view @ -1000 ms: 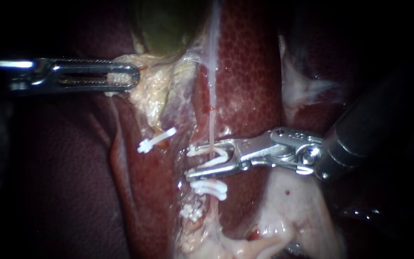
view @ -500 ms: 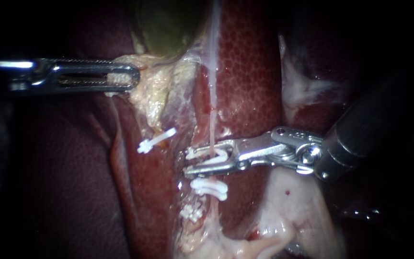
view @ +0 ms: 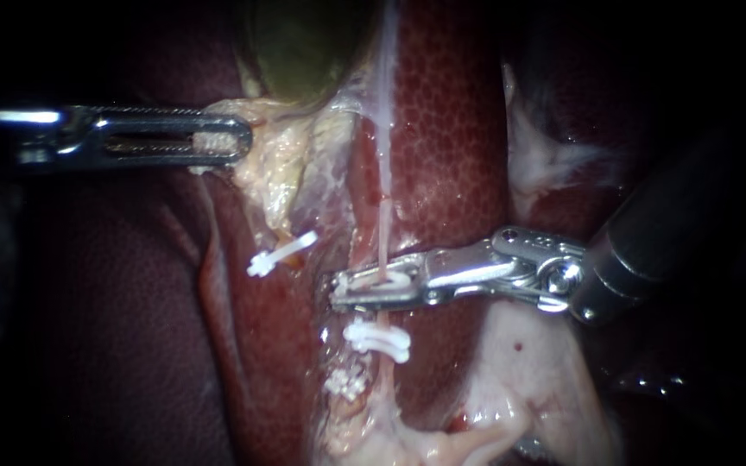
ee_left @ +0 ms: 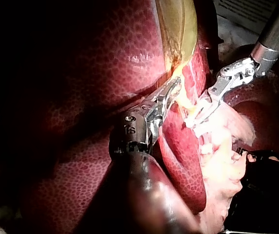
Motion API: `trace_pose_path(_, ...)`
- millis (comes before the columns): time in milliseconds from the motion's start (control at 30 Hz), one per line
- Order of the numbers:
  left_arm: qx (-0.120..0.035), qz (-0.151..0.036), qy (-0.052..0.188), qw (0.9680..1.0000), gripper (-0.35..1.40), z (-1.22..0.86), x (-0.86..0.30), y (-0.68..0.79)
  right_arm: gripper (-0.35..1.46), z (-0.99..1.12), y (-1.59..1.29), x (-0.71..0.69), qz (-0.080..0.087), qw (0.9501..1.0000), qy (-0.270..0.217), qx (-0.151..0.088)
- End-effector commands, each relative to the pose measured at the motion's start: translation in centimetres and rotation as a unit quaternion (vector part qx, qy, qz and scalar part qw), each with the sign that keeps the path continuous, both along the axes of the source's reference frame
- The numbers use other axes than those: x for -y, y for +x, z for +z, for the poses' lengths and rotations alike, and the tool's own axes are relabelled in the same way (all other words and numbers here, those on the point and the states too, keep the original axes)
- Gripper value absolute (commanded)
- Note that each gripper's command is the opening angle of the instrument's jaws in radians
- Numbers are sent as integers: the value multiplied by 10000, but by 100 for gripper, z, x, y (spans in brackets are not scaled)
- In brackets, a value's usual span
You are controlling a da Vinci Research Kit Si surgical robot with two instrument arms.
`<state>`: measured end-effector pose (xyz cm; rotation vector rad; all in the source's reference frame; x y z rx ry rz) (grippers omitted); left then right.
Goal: Clipping third clip right tube
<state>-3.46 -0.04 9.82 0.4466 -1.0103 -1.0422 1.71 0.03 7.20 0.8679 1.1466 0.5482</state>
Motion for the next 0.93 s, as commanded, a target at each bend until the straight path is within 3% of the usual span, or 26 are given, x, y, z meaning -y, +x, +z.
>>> trace_pose_path(33, -1, -1, 0, 10000, -35, 0, 0, 0, -35, -1, 1, 0, -54, 10000, -1, 3)
trace_pose_path(267, 0, -1, 0, 10000, -35, 0, 0, 0, -35, -1, 0, 0, -150, 9999, 43, 0)
trace_pose_path(933, -4, -6, 0, 10000, -35, -1, 1, -1, -35, -2, -2, -1, -128, 9999, 96, 25)
